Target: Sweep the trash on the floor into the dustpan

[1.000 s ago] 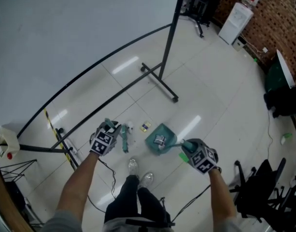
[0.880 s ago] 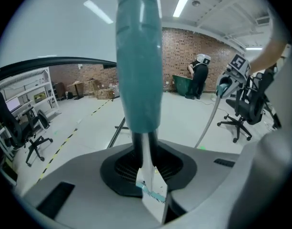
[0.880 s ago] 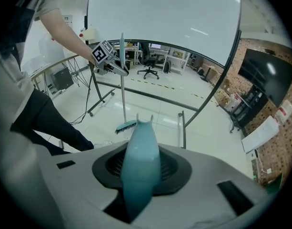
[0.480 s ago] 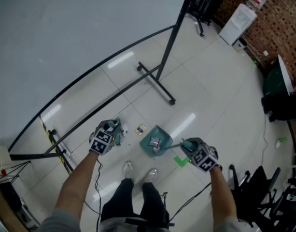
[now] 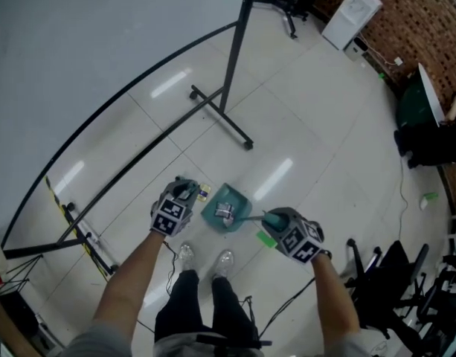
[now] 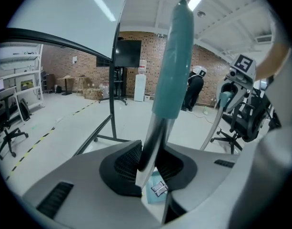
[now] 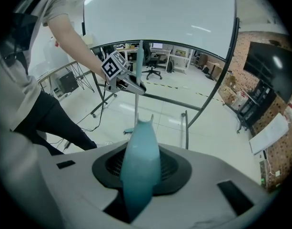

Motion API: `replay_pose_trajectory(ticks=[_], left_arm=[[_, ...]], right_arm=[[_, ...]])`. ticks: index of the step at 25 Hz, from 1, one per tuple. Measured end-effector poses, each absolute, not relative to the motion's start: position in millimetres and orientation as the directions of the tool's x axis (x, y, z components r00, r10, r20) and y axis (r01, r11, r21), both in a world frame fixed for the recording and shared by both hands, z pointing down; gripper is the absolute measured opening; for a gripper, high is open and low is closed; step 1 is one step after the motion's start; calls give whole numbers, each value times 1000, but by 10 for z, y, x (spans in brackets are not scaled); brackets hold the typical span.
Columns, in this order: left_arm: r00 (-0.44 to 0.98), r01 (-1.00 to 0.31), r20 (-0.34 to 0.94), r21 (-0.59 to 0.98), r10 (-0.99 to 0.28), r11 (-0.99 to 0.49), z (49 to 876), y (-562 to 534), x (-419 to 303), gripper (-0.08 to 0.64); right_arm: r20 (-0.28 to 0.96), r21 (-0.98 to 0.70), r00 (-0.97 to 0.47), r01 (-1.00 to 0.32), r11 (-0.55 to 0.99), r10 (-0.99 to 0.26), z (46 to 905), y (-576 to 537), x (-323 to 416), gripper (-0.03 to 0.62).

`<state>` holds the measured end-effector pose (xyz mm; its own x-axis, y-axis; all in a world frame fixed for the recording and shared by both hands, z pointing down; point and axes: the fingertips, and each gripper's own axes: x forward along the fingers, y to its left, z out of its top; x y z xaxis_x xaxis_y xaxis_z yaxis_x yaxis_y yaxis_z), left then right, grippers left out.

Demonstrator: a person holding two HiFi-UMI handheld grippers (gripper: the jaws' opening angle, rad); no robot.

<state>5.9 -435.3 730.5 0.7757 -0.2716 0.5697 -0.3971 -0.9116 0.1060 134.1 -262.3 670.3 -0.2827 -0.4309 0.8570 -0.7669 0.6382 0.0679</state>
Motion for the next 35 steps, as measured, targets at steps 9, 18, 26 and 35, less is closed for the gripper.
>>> replay_pose_trajectory(ticks=[9,18,26,35], left_arm=[[858,-285,486,179,-167,-942,7175,-3943,825,67],[926,-155,376,285,-39,-946,6956,-3572,1256,67],[921,-140,390,289,-17,-947,6927,-3503,1237,66],[894,-219,430,173,-127,-960,6612,-3873,830,55]], right_arm=[[842,43,-309,-779,626,-442,6721,-2486,1434,101],[840,35,-314,-783,621,-443,6766,-2426,1459,101],[832,35,-320,-785,619,-454,6791,-2407,1491,101],[804,84,-269,-832,549,-530,6778,-2283,1539,101]])
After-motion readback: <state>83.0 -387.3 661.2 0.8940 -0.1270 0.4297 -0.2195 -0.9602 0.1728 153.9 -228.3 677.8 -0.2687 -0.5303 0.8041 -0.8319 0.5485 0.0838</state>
